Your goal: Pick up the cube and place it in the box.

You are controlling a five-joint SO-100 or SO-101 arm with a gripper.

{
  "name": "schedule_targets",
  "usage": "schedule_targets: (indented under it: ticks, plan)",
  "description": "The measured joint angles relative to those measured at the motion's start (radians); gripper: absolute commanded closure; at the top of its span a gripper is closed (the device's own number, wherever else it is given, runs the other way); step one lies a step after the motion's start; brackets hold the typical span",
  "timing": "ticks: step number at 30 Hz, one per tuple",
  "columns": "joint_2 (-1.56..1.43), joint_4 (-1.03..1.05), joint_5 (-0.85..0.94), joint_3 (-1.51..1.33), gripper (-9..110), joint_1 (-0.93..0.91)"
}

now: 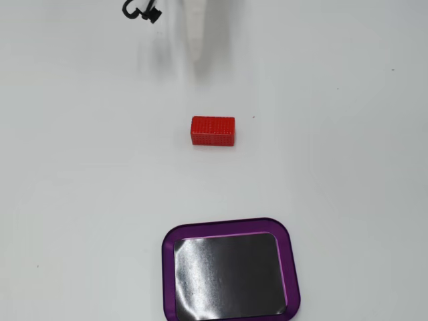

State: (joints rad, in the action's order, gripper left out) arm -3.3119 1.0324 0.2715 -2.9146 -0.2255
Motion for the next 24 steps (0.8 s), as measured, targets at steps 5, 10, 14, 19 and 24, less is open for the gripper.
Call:
schedule_targets:
  ticks: [5, 10, 14, 19, 24]
  plan:
    - [0.204, -0.026, -0.072, 0.153, 83, -0.009]
    - [0.581, -0.051, -0.135, 0.359, 83, -0.009]
    - [0.897, -0.035, -0.189, 0.580, 83, -0.014]
    - [1.276, 0.061, -0.250, 0.897, 75, -0.006]
    - [1.577, 0.187, -0.268, 1.195, 74, 0.060]
